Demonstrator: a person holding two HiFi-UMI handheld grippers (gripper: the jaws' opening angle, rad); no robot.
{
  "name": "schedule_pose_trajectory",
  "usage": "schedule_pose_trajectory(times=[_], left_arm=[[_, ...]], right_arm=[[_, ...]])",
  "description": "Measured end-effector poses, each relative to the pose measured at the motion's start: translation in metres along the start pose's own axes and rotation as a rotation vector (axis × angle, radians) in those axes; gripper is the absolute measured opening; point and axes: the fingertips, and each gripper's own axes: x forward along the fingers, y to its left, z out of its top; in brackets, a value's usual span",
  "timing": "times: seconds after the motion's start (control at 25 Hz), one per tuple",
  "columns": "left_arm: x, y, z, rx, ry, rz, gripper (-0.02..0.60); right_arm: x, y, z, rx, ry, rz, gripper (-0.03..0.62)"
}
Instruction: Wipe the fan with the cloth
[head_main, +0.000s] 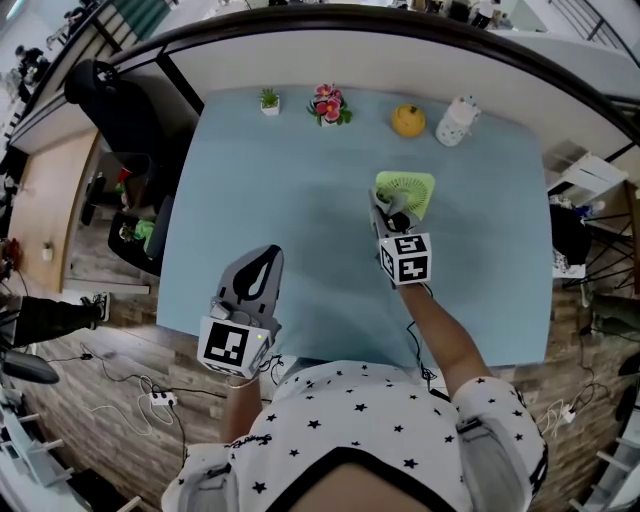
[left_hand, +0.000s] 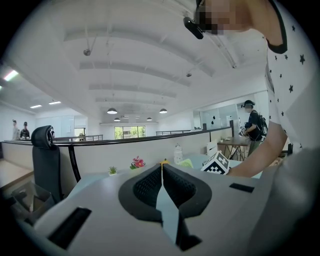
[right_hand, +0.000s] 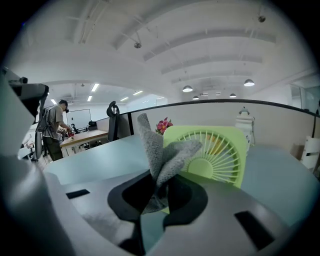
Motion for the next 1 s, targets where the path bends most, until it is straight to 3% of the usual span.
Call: schedule_pose_trajectory(times=[0.4, 1.0], left_arm=[[-0.002, 0.0, -0.003, -0.004, 0.008, -0.01, 0.031], [0.012, -0.022, 0.002, 0.004, -0.004, -0.072, 0.031]], right_arm=[[-0.002, -0.017, -0.013, 0.01, 0.033, -0.047, 0.04], [-0.046, -0.105, -0.039, 0.137, 0.046, -0.246, 0.04]])
